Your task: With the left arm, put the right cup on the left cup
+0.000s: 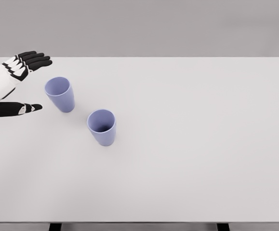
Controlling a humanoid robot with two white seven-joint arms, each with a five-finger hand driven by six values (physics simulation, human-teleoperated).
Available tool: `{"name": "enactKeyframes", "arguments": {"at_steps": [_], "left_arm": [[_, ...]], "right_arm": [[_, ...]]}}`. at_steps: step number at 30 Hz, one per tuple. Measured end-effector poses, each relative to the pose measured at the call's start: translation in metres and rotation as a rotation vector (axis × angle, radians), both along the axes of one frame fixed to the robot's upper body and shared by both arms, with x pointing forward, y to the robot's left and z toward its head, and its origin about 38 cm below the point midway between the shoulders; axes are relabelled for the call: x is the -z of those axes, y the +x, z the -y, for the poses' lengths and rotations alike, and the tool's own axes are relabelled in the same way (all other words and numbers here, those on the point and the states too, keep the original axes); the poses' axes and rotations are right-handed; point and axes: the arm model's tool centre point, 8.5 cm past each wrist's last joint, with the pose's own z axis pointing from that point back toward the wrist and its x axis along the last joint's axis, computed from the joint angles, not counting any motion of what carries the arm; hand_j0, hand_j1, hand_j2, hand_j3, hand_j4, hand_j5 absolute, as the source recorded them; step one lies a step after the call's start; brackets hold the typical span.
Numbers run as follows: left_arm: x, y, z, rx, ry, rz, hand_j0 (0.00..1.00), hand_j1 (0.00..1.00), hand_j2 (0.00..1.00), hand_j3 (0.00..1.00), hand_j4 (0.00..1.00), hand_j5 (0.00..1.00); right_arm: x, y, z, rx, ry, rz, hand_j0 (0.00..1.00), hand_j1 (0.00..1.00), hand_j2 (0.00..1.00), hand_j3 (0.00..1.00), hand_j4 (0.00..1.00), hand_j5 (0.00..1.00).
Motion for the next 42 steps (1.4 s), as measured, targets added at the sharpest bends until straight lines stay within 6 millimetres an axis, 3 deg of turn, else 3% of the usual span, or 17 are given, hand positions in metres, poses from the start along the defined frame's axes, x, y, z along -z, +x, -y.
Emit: {"name": "enactKeyframes", "arguments": {"at_steps": [13,15,19,25,32,42], "left_arm": [[0.010,-0.007,-0.004,0.003,-0.031,-0.052,1.00,1.00,1.00,1.00,1.00,1.00],[0.015,-0.014,-0.012,0.018,-0.054,-0.126,1.00,1.00,1.00,1.00,1.00,1.00],[0.001,-0.015,-0.021,0.088,-0.103,-0.255,1.00,1.00,1.00,1.00,1.00,1.00],[0.011,-0.025,-0.016,0.249,-0.200,-0.529,1.00,1.00,1.00,1.00,1.00,1.00],[0.025,-0.031,-0.010,0.315,-0.312,-0.641,1.00,1.00,1.00,1.00,1.00,1.00],[0.086,-0.018,0.018,0.154,-0.538,-0.950,1.00,1.00,1.00,1.00,1.00,1.00]], "right_arm": [[0.000,0.000,0.000,0.000,0.000,0.000,1.00,1.00,1.00,1.00,1.00,1.00],[0.000,0.000,0.000,0.000,0.000,0.000,1.00,1.00,1.00,1.00,1.00,1.00],[0.000,0.000,0.000,0.000,0.000,0.000,1.00,1.00,1.00,1.00,1.00,1.00],[0.000,0.000,0.000,0.000,0.000,0.000,1.00,1.00,1.00,1.00,1.00,1.00],[0.000,0.000,0.000,0.000,0.000,0.000,1.00,1.00,1.00,1.00,1.00,1.00],[0.000,0.000,0.000,0.000,0.000,0.000,1.00,1.00,1.00,1.00,1.00,1.00]]}}
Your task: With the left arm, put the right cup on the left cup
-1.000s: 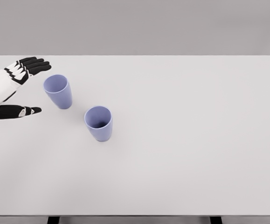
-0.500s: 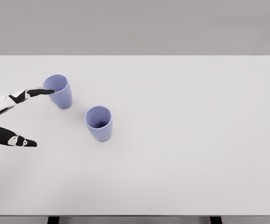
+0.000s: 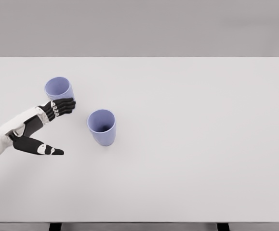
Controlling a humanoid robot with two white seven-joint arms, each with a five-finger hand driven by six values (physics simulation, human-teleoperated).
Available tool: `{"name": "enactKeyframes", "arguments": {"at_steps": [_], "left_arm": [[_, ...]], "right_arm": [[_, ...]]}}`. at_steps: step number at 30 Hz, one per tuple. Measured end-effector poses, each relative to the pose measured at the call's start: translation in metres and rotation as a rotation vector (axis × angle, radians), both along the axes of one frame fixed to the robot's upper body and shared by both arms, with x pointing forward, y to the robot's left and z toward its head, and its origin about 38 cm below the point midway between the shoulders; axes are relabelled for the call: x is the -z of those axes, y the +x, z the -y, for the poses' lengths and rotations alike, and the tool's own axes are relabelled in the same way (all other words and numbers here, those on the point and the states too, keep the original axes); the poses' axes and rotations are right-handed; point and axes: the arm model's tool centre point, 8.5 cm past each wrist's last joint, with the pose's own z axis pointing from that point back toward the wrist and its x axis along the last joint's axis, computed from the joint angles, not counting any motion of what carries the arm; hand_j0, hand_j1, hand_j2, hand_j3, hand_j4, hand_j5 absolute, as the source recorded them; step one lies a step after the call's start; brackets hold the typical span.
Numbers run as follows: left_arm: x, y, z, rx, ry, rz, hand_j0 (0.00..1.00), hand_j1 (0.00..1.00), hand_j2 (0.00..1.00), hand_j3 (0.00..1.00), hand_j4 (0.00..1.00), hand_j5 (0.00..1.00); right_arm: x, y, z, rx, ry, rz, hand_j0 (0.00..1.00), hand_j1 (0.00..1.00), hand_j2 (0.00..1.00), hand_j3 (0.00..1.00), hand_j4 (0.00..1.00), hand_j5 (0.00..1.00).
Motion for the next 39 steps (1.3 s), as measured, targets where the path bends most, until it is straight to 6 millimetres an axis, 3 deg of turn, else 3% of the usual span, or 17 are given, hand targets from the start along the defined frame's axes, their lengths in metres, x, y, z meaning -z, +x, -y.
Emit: {"name": "enactKeyframes", "arguments": {"at_steps": [16,39], "left_arm": [[0.029,0.010,0.011,-0.137,-0.057,-0.164,1.00,1.00,1.00,1.00,1.00,1.00],[0.045,0.016,0.034,-0.191,-0.023,-0.119,1.00,1.00,1.00,1.00,1.00,1.00]], "right_arm": [[0.000,0.000,0.000,0.000,0.000,0.000,1.00,1.00,1.00,1.00,1.00,1.00],[0.000,0.000,0.000,0.000,0.000,0.000,1.00,1.00,1.00,1.00,1.00,1.00]]}}
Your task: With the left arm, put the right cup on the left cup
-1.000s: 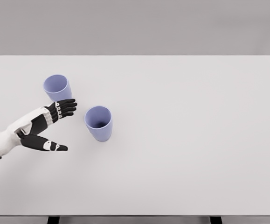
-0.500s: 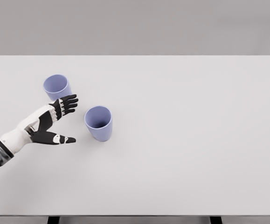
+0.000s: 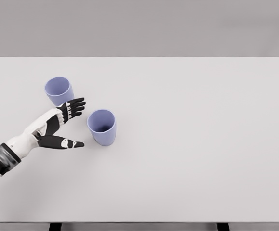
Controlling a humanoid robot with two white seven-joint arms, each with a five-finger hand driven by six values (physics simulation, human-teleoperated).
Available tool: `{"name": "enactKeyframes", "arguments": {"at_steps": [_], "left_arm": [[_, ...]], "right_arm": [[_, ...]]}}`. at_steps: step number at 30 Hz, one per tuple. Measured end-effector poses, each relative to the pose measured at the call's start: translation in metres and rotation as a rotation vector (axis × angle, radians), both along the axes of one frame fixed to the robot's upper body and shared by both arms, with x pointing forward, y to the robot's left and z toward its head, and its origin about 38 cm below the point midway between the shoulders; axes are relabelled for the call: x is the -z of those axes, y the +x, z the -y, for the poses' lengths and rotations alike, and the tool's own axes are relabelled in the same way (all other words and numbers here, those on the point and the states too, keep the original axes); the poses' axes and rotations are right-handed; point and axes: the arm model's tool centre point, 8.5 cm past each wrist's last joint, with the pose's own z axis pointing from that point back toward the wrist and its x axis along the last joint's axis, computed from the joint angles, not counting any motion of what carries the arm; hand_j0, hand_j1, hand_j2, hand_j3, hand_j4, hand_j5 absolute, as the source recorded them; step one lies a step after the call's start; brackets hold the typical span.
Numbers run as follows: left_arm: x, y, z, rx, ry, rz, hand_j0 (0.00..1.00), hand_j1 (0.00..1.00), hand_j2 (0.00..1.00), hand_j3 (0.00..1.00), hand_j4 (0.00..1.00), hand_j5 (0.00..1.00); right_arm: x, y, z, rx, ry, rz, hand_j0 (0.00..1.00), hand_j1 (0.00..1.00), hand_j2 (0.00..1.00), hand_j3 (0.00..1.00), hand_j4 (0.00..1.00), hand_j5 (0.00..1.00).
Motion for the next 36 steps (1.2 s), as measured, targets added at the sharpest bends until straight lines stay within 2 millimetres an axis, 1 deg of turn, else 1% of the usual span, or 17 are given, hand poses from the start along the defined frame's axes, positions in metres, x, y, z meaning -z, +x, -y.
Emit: {"name": "enactKeyframes", "arguments": {"at_steps": [7,14,19,27,33,36], "left_arm": [[-0.001,0.004,0.009,0.005,0.028,0.034,1.00,1.00,1.00,1.00,1.00,1.00],[0.000,0.004,0.013,0.009,0.036,0.040,1.00,1.00,1.00,1.00,1.00,1.00],[-0.008,0.010,0.017,0.015,0.035,0.068,1.00,1.00,1.00,1.00,1.00,1.00],[-0.011,0.015,0.025,0.026,0.022,0.079,1.00,1.00,1.00,1.00,1.00,1.00],[-0.005,0.015,0.033,0.036,0.027,0.076,1.00,1.00,1.00,1.00,1.00,1.00],[-0.007,0.017,0.037,0.040,0.023,0.082,1.00,1.00,1.00,1.00,1.00,1.00]], "right_arm": [[0.000,0.000,0.000,0.000,0.000,0.000,1.00,1.00,1.00,1.00,1.00,1.00],[0.000,0.000,0.000,0.000,0.000,0.000,1.00,1.00,1.00,1.00,1.00,1.00],[0.000,0.000,0.000,0.000,0.000,0.000,1.00,1.00,1.00,1.00,1.00,1.00],[0.000,0.000,0.000,0.000,0.000,0.000,1.00,1.00,1.00,1.00,1.00,1.00],[0.000,0.000,0.000,0.000,0.000,0.000,1.00,1.00,1.00,1.00,1.00,1.00],[0.000,0.000,0.000,0.000,0.000,0.000,1.00,1.00,1.00,1.00,1.00,1.00]]}}
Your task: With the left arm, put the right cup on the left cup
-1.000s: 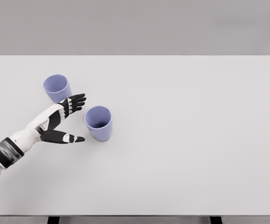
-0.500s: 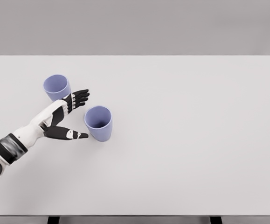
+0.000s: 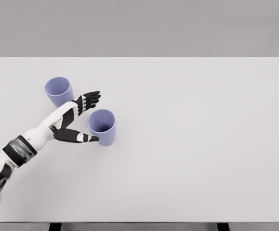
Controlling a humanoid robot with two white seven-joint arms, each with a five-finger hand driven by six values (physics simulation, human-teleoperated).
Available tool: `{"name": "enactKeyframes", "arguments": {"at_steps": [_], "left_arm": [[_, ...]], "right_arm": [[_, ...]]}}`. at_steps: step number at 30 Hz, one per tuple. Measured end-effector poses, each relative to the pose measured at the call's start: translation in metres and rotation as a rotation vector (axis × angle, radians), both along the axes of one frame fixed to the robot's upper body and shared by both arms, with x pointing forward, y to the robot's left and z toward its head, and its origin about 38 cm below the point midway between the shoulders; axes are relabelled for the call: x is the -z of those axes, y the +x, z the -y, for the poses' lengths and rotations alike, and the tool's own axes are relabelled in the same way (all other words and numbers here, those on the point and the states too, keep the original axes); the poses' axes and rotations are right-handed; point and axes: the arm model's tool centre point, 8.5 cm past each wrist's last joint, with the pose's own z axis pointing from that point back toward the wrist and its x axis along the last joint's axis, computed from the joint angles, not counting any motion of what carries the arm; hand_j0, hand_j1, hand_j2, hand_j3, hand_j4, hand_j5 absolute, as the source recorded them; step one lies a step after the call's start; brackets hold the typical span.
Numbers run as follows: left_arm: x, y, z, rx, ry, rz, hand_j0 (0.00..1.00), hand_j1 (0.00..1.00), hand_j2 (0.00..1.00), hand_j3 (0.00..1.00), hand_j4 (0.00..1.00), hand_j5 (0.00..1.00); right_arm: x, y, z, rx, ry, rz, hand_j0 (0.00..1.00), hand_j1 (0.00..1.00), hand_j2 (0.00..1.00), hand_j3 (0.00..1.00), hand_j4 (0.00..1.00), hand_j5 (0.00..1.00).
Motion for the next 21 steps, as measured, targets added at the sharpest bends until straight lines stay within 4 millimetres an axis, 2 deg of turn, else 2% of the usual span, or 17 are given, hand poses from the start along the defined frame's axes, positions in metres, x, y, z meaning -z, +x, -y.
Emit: {"name": "enactKeyframes", "arguments": {"at_steps": [21], "left_arm": [[0.013,0.003,0.014,0.015,0.001,-0.024,1.00,1.00,1.00,1.00,1.00,1.00]], "right_arm": [[0.000,0.000,0.000,0.000,0.000,0.000,1.00,1.00,1.00,1.00,1.00,1.00]]}}
